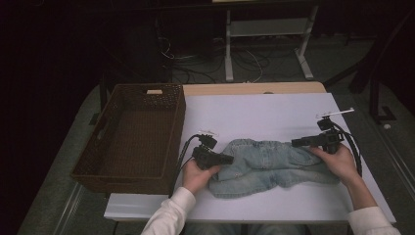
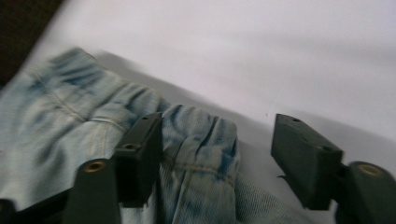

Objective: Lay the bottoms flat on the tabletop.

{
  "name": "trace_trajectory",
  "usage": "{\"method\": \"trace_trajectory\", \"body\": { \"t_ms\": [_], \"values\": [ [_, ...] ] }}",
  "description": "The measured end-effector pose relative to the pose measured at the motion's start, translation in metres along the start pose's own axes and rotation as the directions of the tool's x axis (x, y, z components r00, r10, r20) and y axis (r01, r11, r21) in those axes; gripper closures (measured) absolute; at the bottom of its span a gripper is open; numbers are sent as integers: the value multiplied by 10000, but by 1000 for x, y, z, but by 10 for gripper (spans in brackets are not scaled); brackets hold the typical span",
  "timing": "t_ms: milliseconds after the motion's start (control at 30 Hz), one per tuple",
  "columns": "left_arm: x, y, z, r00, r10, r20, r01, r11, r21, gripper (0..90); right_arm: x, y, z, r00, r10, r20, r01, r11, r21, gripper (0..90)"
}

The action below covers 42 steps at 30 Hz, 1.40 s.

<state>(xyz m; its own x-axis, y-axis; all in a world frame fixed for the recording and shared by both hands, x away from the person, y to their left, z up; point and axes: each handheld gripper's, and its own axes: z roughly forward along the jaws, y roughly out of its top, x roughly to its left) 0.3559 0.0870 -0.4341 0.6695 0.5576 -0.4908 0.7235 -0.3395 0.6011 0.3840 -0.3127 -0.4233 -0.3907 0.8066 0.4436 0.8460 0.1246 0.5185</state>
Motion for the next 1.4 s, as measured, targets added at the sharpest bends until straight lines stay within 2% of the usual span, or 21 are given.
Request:
{"method": "trace_trajectory", "body": {
  "t_ms": [67,200,233,333,433,500,633,767,933,1067,1200,1333,1400],
  "values": [
    [0,0,0,10000,4,-2,-4,10000,-8,885,-1,-1,7,9997,221,125,-226,9989,403,380],
    [0,0,0,10000,-4,10,4,10000,-5,883,-1,-4,15,9970,588,-501,-537,9939,960,553],
    [0,0,0,10000,2,2,-2,10000,-12,883,0,-5,16,9971,572,-501,-520,9937,995,580],
    [0,0,-1,10000,-6,-6,6,10000,-48,881,7,-7,15,9996,-7,-299,32,9964,852,673],
    [-1,1,-5,10000,-50,63,52,9997,-251,855,12,-7,12,9980,-619,-100,623,9966,533,717],
    [-1,2,-8,9998,-61,174,68,9993,-381,803,14,-6,10,9956,-928,135,924,9952,316,723],
    [-6,5,-12,9996,251,-92,-256,9978,-605,673,17,-2,1,9865,-1487,688,1514,9879,-351,727],
    [-11,10,-17,9976,499,-477,-542,9942,-933,527,14,0,-8,9850,-1513,824,1580,9841,-817,729],
    [-8,19,-23,9986,260,-471,-319,9911,-1291,419,6,-2,-11,9890,-1314,681,1363,9879,-737,729],
    [-5,32,-23,9977,227,-637,-317,9891,-1438,392,6,-3,-12,9894,-1287,673,1337,9881,-758,729],
    [-1,48,-23,9975,71,-698,-194,9840,-1771,388,5,-3,-13,9903,-1258,592,1304,9879,-833,728],
    [5,68,-18,9937,6,-1125,-203,9845,-1743,388,4,-5,-13,9903,-1268,569,1314,9876,-861,727],
    [11,76,-13,9911,-96,-1325,-113,9877,-1560,388,4,-5,-13,9901,-1280,573,1328,9872,-885,727]
  ]
}}
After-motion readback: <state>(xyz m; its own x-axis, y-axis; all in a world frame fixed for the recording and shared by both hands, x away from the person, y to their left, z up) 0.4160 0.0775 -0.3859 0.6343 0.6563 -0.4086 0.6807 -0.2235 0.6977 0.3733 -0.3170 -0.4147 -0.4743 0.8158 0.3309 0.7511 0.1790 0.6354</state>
